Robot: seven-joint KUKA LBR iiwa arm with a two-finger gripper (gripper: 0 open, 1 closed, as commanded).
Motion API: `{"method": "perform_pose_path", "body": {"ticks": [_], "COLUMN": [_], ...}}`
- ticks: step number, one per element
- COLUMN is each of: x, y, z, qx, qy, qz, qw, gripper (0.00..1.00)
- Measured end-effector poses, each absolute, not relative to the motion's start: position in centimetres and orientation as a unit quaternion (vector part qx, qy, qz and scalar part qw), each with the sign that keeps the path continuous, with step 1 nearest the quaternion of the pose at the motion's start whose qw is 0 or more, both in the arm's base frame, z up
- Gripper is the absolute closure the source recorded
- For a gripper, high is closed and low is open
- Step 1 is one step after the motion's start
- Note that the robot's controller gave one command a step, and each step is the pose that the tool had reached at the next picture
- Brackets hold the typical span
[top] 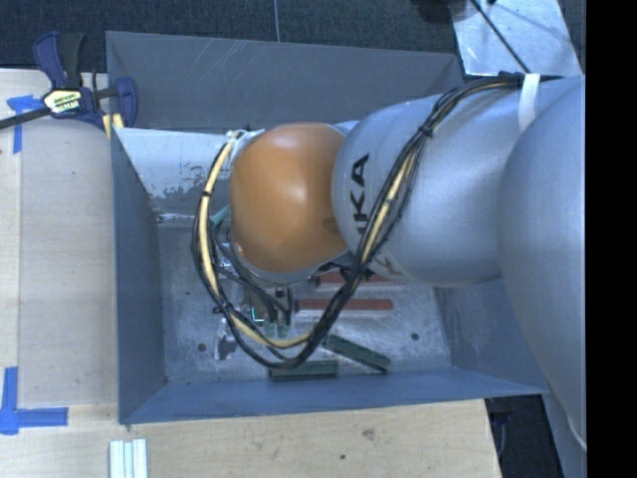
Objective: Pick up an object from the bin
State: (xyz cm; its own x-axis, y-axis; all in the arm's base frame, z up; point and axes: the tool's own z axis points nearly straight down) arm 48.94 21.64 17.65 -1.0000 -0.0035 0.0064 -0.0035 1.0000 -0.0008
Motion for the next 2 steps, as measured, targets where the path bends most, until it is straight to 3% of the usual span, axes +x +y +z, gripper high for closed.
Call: {"method": "perform_pose_path", "body": {"ticks": [1,2], "x": [49.2,52.1], "y": [21.5,16.4], "z": [18.1,16.0], "qx": [0.0,-0.027], "qy": [-1.0,-1.0], "qz": [-0.001,-0.001], "qw": [-0.001,-0.001], "gripper": [0.0,0.0]}}
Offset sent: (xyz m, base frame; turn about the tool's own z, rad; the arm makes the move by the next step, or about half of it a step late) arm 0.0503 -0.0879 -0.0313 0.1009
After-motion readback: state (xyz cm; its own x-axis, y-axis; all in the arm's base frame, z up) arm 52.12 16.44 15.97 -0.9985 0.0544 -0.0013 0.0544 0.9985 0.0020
